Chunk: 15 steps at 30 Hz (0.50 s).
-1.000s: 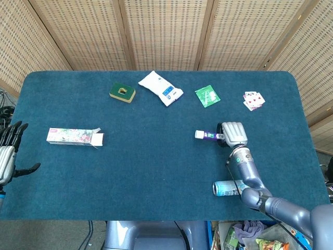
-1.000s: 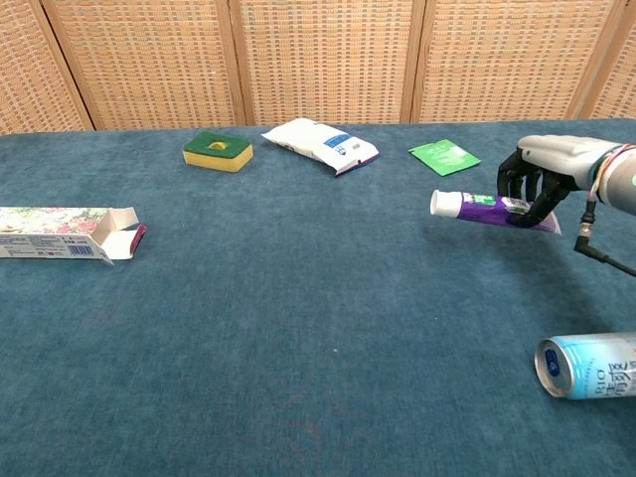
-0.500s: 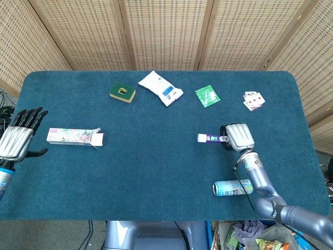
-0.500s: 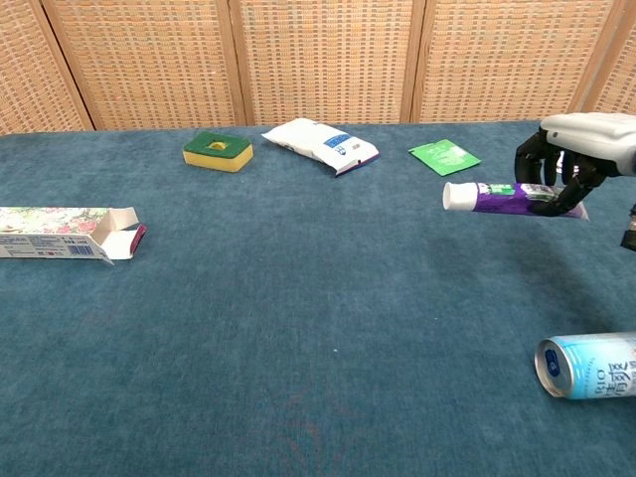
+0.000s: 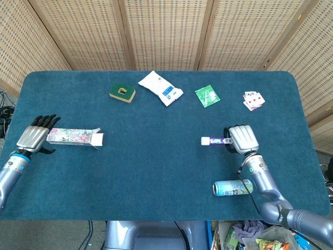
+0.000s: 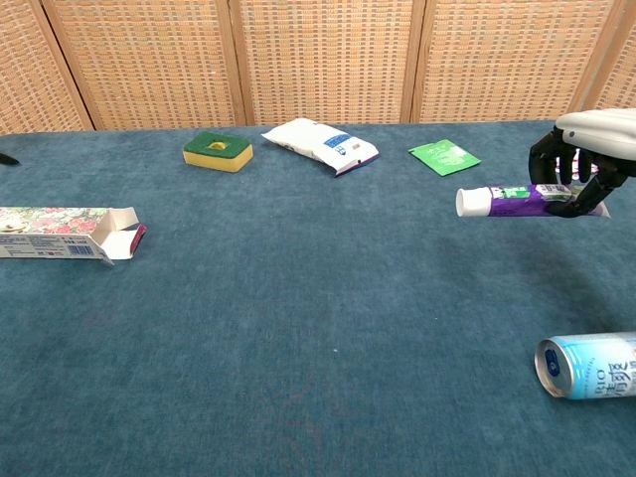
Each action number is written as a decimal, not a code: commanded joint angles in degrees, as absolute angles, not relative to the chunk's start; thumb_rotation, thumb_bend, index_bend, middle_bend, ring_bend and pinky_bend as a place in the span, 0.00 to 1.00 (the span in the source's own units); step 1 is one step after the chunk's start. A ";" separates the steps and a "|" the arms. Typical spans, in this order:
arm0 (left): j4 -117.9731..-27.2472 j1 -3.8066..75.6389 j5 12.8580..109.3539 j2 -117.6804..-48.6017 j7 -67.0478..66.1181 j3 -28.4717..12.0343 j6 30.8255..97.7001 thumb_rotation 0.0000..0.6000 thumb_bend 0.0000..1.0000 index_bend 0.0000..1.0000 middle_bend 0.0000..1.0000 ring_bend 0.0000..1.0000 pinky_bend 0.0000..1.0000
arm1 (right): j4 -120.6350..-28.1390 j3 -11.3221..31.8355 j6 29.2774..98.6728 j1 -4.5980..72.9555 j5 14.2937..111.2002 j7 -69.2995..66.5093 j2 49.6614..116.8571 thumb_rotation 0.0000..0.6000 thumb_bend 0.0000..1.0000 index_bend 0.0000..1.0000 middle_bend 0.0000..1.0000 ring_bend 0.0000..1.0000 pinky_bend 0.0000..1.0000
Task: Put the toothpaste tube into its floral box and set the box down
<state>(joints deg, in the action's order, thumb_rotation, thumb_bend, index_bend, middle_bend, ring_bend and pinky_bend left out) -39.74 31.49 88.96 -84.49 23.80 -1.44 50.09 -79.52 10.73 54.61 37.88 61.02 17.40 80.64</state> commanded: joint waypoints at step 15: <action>-26.12 37.54 91.27 -94.56 31.87 1.75 48.21 1.00 0.20 0.29 0.32 0.31 0.36 | -79.29 10.68 54.08 38.17 61.17 17.20 80.00 1.00 0.57 0.58 0.61 0.46 0.43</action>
<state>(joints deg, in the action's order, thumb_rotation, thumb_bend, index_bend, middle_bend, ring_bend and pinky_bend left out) -26.23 37.41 91.18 -94.51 32.03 1.57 48.45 -79.29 10.67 54.08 38.17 61.17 17.20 80.00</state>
